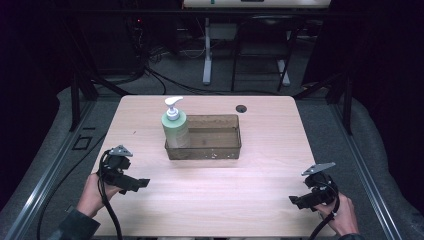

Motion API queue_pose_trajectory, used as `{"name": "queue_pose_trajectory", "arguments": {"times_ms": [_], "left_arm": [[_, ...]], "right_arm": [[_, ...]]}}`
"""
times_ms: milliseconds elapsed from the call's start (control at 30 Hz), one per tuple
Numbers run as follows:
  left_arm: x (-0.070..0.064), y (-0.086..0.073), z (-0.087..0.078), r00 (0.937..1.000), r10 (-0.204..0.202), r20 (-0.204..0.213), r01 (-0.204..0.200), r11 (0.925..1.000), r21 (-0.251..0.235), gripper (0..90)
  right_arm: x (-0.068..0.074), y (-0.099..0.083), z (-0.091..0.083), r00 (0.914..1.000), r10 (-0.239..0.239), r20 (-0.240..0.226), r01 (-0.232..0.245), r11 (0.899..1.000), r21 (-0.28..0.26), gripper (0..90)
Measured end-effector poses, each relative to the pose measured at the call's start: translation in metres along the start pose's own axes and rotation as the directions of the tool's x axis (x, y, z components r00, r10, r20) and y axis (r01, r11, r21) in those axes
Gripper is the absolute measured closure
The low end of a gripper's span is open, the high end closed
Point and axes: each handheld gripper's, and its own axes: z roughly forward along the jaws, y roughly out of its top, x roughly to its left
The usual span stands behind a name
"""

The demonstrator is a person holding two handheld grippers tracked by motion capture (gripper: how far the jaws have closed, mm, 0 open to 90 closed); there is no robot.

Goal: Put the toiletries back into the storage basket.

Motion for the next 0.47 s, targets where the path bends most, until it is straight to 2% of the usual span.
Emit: {"name": "queue_pose_trajectory", "arguments": {"times_ms": [467], "left_arm": [[0.0048, -0.0023, 0.0054, 0.9998, -0.006, 0.021, 0.006, 1.0, 0.001, 0.0]], "right_arm": [[-0.0028, -0.0013, -0.0002, 1.0, -0.001, 0.008, 0.001, 1.0, -0.001, 2.6]]}}
